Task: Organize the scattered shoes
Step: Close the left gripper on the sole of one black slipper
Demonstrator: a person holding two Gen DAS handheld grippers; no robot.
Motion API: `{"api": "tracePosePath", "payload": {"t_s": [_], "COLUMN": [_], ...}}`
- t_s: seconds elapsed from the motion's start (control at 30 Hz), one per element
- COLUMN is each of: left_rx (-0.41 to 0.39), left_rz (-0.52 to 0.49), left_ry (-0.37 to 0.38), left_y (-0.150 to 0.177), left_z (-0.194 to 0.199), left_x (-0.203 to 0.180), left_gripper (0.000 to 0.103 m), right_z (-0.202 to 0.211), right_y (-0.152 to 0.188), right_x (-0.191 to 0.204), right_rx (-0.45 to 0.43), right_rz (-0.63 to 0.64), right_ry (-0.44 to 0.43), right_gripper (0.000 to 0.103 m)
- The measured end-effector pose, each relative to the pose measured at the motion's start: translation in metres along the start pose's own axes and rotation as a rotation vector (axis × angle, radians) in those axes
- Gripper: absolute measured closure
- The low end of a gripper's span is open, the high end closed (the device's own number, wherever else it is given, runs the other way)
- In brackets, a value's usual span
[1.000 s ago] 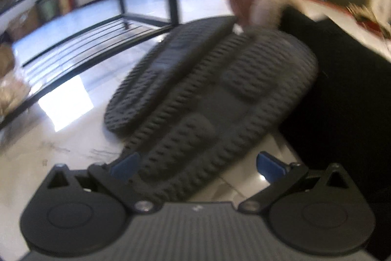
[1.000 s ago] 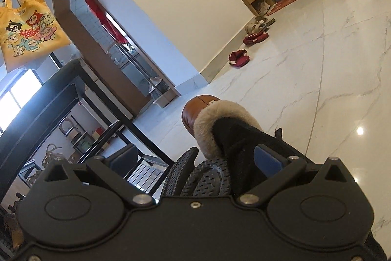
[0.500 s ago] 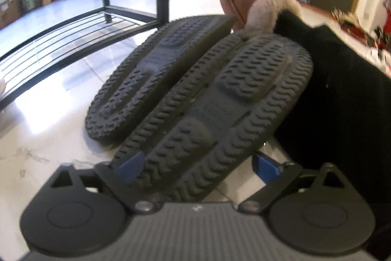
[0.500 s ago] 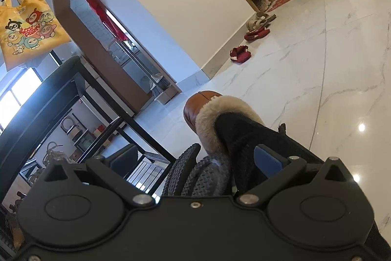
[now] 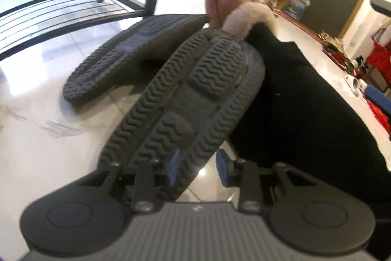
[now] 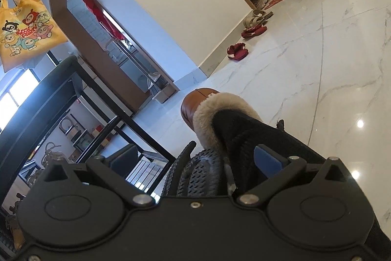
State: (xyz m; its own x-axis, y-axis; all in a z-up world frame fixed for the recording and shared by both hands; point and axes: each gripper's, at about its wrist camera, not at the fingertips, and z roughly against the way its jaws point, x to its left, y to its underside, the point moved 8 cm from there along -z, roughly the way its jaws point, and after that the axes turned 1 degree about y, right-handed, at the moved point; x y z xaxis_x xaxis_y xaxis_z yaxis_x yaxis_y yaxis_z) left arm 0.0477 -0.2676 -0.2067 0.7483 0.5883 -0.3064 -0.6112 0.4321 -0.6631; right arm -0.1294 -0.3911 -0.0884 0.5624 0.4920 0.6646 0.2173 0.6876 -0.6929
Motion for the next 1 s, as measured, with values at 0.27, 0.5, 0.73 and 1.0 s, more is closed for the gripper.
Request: {"api": "tracePosePath", "payload": {"t_s": [0.27, 0.5, 0.73, 1.0], "left_rx": [-0.070, 0.013, 0.021, 0.029], "left_rz": [-0.073, -0.126, -0.075, -0.069], "left_ry": [0.018, 0.110, 0.183, 0.173], "left_y": [-0.025, -0.029, -0.025, -0.015], "left_z": [0.011, -0.019, -0.048, -0.058], "left_x": [0.025, 0.043, 0.035, 0.032], "left_gripper": [0.001, 0.001, 0.001, 0.000], "right_z": [-0.001, -0.004, -0.007, -0.011], "right_y": [0.000, 0.001, 0.003, 0.004], "right_x": [0.001, 0.001, 0.004, 0.005], "right_rx": [0.001, 0.002, 0.006, 0.015], "right_rz": [-0.005, 0.008, 0.022, 0.033], "right_ry": [0.001, 0.003, 0.001, -0.005], "right_gripper": [0.000, 0.000, 0.000, 0.000]}}
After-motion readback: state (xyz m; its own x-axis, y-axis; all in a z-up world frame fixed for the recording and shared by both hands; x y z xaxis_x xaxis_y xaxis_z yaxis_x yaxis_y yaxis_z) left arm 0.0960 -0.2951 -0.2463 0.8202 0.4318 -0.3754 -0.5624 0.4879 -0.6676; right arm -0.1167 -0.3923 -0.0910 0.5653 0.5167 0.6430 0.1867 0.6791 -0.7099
